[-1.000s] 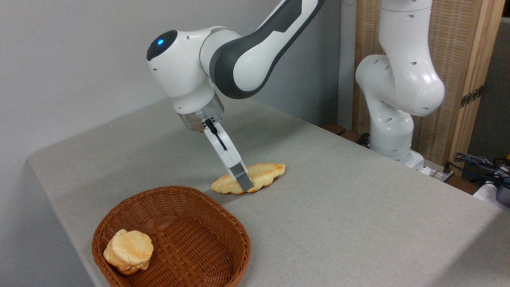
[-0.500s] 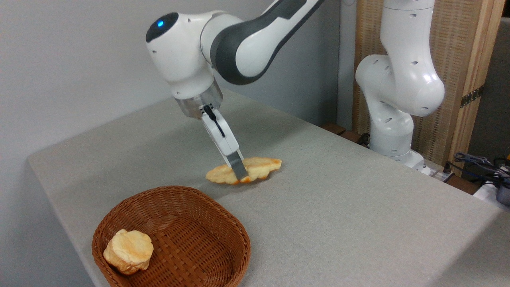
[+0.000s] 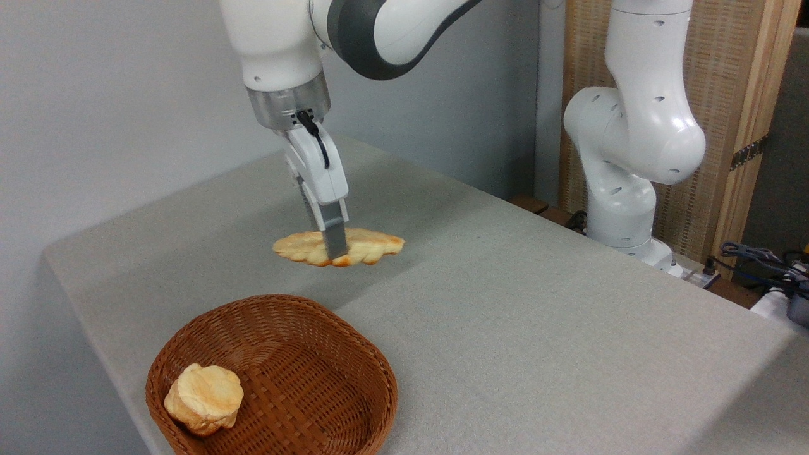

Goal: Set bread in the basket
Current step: 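Lift the held bread roll and carry it over the wicker basket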

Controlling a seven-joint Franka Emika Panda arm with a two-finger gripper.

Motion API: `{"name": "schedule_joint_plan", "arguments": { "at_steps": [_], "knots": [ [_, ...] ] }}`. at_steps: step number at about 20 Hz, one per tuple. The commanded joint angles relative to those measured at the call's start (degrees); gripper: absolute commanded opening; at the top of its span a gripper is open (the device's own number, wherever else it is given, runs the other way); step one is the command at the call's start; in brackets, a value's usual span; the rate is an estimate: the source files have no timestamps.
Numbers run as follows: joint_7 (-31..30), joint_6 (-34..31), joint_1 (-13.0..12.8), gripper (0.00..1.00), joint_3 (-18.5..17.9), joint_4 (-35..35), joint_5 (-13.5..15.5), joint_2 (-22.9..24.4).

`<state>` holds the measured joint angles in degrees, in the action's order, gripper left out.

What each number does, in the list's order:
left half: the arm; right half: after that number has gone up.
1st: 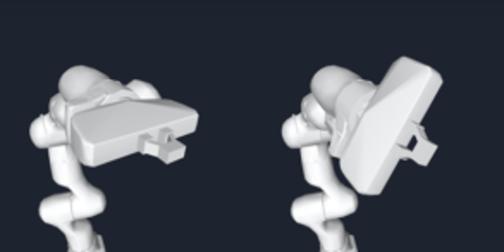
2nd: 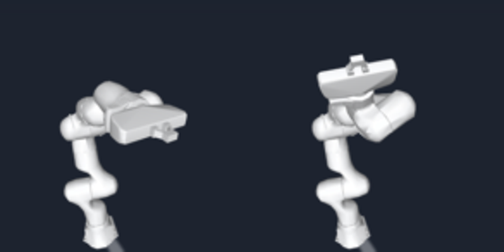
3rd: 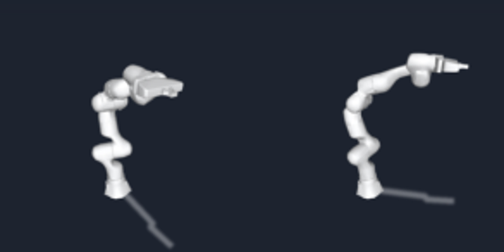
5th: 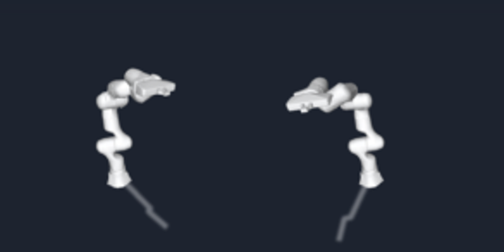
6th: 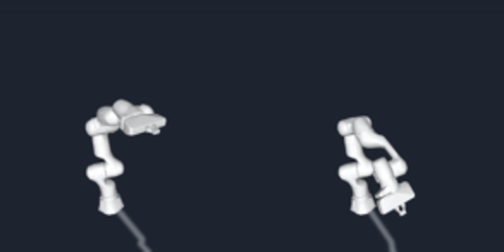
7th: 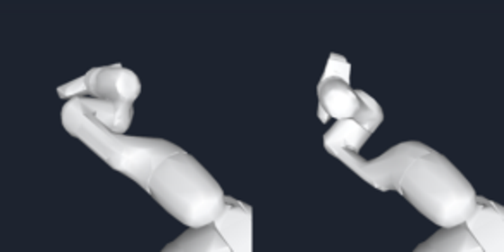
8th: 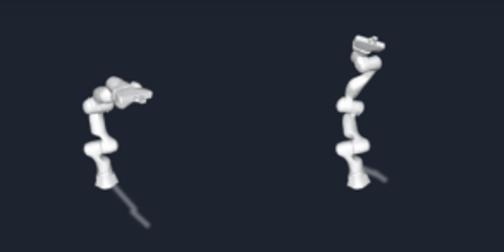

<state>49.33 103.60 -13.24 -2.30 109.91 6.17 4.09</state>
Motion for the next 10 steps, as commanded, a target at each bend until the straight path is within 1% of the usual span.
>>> {"name": "schedule_joint_plan", "arguments": {
  "at_steps": [1,4,5,7,10],
  "knots": [
    [1.04,5.01,0.06,0.52,-3.06,-2.15,1.57,-0.66],
    [0.95,11.60,0.15,0.52,-3.68,-2.24,2.97,-1.63],
    [0.95,13.37,0.15,0.52,-4.72,-2.24,3.06,-2.07],
    [0.86,16.36,0.15,0.52,-5.08,-2.25,3.94,-2.25],
    [0.77,22.06,0.15,0.60,-6.14,-2.24,4.73,-2.95]
  ]
}}
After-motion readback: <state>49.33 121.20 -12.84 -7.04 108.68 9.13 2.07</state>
